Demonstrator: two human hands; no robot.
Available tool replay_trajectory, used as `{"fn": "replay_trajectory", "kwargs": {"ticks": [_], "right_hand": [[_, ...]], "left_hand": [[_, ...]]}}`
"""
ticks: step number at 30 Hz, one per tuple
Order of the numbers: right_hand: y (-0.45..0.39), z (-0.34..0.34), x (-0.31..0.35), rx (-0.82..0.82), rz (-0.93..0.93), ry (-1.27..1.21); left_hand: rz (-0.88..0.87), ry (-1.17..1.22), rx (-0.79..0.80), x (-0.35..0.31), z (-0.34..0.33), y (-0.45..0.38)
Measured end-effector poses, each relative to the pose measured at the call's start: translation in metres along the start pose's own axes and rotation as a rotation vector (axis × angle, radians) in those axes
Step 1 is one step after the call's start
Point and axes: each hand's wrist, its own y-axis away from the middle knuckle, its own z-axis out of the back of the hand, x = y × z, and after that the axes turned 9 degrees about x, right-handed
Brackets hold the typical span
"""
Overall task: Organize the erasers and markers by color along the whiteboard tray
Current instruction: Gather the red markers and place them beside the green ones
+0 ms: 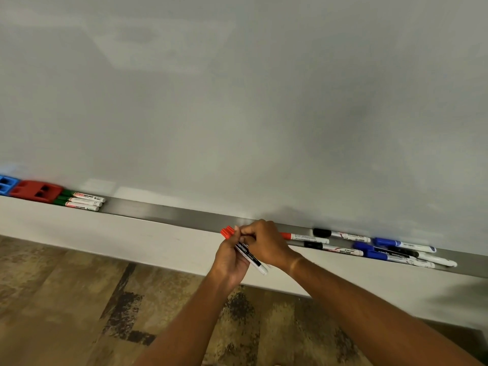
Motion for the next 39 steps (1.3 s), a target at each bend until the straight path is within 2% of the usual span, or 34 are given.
{"fn": "replay_trajectory", "kwargs": {"ticks": [4, 6, 8, 10, 14, 17, 23, 27, 29, 33, 39], "right_hand": [[0.005, 0.0, -0.004, 0.02, 0.008, -0.06], [0.007, 0.006, -0.007, -0.026, -0.002, -0.062], [0.007, 0.017, -0.016, -0.105, -0.029, 0.03], [0.008, 0.03, -0.03, -0.17, -0.1, 0.254], [0.019, 0.047, -0.055, -0.074, -0.31, 0.548], [0.025, 0.048, -0.065, -0.032, -0.367, 0.627], [0.026, 0.046, -0.071, -0.073, -0.341, 0.628], [0.019, 0.045, -0.055, -0.218, -0.216, 0.504], [0.014, 0.041, -0.039, -0.239, -0.158, 0.373], [0.008, 0.025, -0.013, -0.113, -0.065, 0.027], [0.003, 0.002, 0.0, -0.032, -0.045, -0.101]], "left_hand": [[0.015, -0.019, -0.007, 0.001, 0.002, -0.001], [0.022, -0.029, -0.01, 0.001, 0.002, -0.004], [0.022, -0.02, -0.019, 0.001, 0.001, -0.007], [0.02, -0.04, -0.033, 0.001, 0.001, -0.01], [0.014, -0.048, -0.041, 0.0, 0.004, -0.01], [0.008, -0.055, -0.039, -0.001, 0.006, -0.01], [0.001, -0.084, -0.038, 0.002, 0.006, -0.006], [-0.001, -0.1, -0.032, 0.002, 0.005, -0.005], [-0.008, -0.114, -0.036, 0.003, 0.005, -0.004], [-0.028, -0.109, -0.047, 0.001, 0.007, -0.003], [-0.081, -0.081, -0.017, -0.009, 0.006, 0.009]]}}
